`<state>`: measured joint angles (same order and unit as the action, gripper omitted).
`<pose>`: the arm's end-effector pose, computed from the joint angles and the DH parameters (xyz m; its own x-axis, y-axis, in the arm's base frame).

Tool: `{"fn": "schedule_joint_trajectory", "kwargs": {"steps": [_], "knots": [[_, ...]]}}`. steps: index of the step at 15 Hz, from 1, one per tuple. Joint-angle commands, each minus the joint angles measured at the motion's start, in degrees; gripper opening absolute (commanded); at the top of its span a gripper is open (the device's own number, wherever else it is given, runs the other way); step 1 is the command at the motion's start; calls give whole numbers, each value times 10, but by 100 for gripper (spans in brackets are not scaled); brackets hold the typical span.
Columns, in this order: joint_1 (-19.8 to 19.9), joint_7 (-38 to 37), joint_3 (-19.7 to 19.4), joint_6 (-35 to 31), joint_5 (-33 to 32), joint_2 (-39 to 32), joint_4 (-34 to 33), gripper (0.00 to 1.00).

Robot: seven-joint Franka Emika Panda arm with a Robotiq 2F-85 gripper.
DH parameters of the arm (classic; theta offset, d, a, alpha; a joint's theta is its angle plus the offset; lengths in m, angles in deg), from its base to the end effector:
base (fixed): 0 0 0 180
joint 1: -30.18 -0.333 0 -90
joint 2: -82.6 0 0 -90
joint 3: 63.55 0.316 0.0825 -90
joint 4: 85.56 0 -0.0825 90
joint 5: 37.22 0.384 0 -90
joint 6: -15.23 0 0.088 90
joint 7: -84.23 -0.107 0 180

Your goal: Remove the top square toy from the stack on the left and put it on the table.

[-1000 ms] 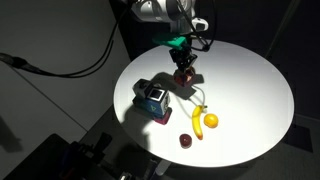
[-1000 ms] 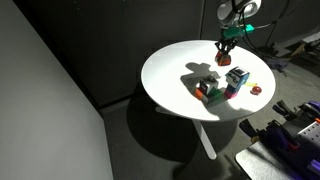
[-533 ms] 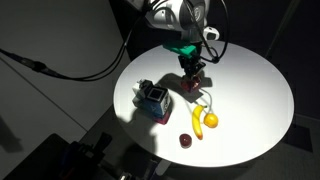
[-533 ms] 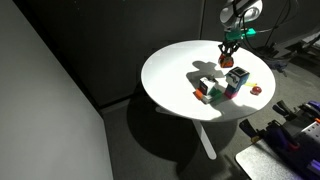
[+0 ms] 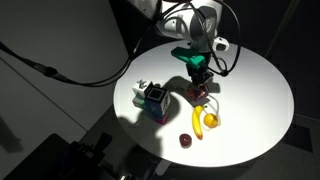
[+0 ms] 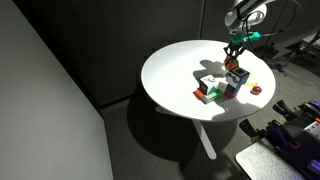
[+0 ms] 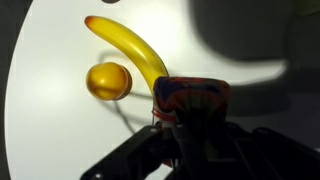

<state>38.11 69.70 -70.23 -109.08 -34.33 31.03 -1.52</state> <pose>0.6736 -0.1614 0.1289 0.8577 -0.4852 -0.1697 -0.4745 -0.8744 0.1016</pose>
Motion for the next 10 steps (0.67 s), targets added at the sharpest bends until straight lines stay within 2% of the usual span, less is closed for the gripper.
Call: {"fn": "schedule_joint_trajectory", "kwargs": {"steps": [1, 10], "knots": [[8, -7, -6, 9, 15, -21, -28, 8], [4, -27, -8, 11, 16, -52, -61, 8]]}}
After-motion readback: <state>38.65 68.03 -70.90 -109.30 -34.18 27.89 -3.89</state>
